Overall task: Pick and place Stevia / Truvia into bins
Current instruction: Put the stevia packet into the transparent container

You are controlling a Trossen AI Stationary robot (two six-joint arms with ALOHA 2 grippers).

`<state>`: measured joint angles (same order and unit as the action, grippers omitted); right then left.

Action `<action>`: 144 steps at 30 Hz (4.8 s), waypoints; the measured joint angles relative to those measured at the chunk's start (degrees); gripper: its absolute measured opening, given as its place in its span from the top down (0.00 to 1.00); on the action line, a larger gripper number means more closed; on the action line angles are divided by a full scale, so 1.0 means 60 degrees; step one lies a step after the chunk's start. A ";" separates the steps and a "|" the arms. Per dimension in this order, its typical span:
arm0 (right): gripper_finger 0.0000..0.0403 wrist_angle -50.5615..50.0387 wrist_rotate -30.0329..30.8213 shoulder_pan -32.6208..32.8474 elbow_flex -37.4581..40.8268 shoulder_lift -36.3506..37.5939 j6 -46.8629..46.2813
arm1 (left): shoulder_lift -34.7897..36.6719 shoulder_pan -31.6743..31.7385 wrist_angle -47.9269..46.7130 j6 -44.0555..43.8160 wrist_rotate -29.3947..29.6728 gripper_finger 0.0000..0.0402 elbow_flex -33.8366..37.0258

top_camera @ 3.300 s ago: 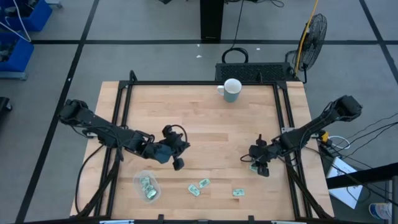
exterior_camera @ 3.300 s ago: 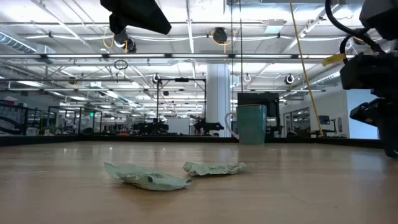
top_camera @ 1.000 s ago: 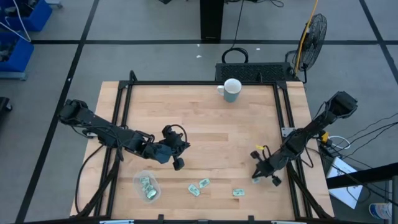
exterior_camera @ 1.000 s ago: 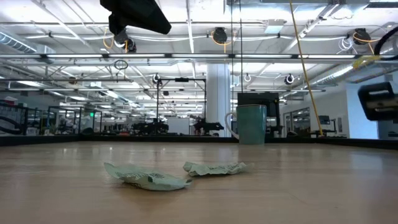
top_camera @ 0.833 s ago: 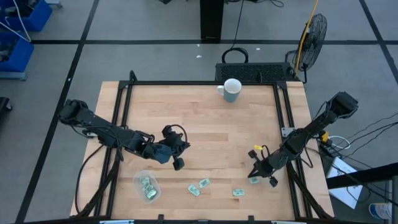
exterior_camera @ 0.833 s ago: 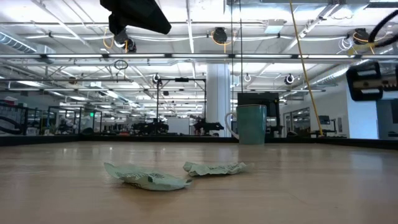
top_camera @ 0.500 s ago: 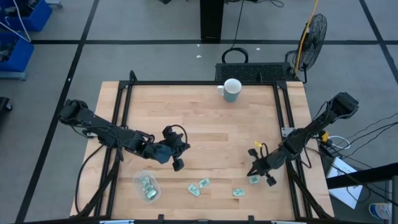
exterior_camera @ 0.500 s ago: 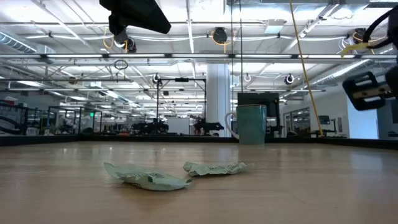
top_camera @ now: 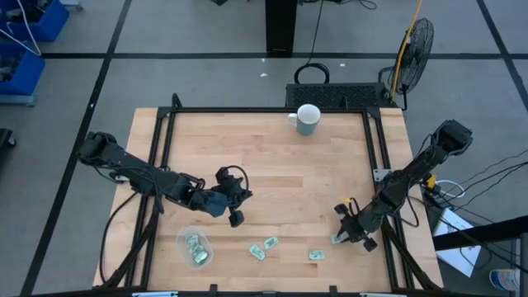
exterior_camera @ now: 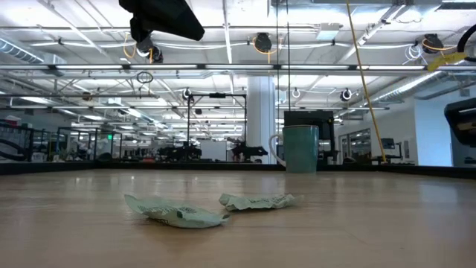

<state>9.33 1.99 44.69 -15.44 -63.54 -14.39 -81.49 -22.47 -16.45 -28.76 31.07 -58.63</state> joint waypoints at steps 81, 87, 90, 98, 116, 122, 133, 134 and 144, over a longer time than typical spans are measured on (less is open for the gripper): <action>0.99 0.8354 0.6119 -0.5566 0.0000 -0.0752 0.5366 | -0.4364 0.3781 1.0473 0.3908 -0.3463 0.59 -0.0502; 0.99 0.8558 0.5304 -0.5774 0.0000 -0.0752 0.5341 | -0.4360 0.4046 0.9305 0.4097 -0.3927 0.56 -0.1329; 0.99 0.8882 0.5150 -0.5775 0.0000 -0.0752 0.5383 | -0.4548 0.4093 0.8603 0.3926 -0.3917 0.56 -0.1709; 0.99 0.9105 0.5123 -0.5771 0.0007 -0.0752 0.5566 | -0.4856 0.4028 0.8779 0.3949 -0.3874 0.56 -0.2084; 0.94 0.9303 0.5148 -0.5771 0.0004 -0.0756 0.5577 | -0.4838 0.4028 0.8725 0.3714 -0.3898 0.93 -0.2091; 0.82 0.9261 0.5124 -0.5768 0.0004 -0.0756 0.5577 | -0.4838 0.4031 0.8725 0.3771 -0.3889 0.99 -0.2091; 0.69 0.7808 0.5451 -0.5559 -0.0011 -0.0738 0.5442 | -0.4234 0.4003 0.6952 0.3987 -0.3876 0.99 -0.2062; 0.69 0.7710 0.5443 -0.5475 -0.0011 -0.0738 0.5442 | -0.3979 0.3965 0.6349 0.4023 -0.3759 0.99 -0.2062; 0.70 0.7513 0.5410 -0.4904 -0.0011 -0.0741 0.5511 | -0.1030 0.2572 -0.0848 0.1878 -0.3264 0.99 -0.2074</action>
<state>54.40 34.46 15.27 -15.51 -67.99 18.68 -87.67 -7.04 -21.54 -17.49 11.49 -71.07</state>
